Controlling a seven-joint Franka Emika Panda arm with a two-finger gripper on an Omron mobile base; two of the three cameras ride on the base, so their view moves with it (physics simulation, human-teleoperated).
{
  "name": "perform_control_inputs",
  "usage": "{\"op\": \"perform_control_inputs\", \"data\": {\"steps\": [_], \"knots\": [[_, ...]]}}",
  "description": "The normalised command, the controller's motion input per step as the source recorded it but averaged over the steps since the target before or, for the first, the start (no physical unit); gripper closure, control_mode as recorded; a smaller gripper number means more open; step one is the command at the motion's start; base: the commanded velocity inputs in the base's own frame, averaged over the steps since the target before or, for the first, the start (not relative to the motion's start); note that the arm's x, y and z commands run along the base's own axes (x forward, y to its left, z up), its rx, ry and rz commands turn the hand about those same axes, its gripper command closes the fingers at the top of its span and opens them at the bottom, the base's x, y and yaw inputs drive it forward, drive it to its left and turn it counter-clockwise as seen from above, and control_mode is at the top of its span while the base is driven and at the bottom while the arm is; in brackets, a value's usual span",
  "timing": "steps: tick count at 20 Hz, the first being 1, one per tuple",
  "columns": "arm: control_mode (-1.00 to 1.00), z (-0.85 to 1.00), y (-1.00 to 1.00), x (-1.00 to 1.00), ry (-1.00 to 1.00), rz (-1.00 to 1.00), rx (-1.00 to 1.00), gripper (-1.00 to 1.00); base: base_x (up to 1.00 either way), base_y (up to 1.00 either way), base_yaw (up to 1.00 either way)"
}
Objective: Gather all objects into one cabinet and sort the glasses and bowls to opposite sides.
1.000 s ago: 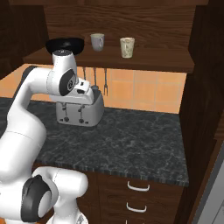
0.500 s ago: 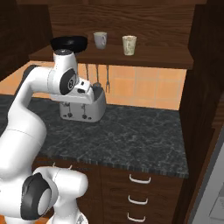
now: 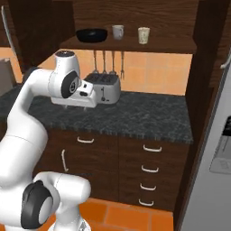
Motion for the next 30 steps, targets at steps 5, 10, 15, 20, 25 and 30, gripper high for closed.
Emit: {"op": "perform_control_inputs", "data": {"steps": [5,10,15,20,25,30], "knots": [[1.00,0.00,0.00,0.00,0.00,0.00,0.00,-1.00,-0.31,0.56,0.40],[1.00,0.00,0.00,0.00,0.00,0.00,0.00,-1.00,-0.41,0.48,0.49],[1.00,0.00,0.00,0.00,0.00,0.00,0.00,-1.00,-0.55,0.57,0.47],[1.00,0.00,0.00,0.00,0.00,0.00,0.00,-1.00,-0.46,0.62,0.48],[1.00,0.00,0.00,0.00,0.00,0.00,0.00,-1.00,-0.39,0.60,0.54],[1.00,0.00,0.00,0.00,0.00,0.00,0.00,-1.00,-0.35,0.63,0.56]]}}
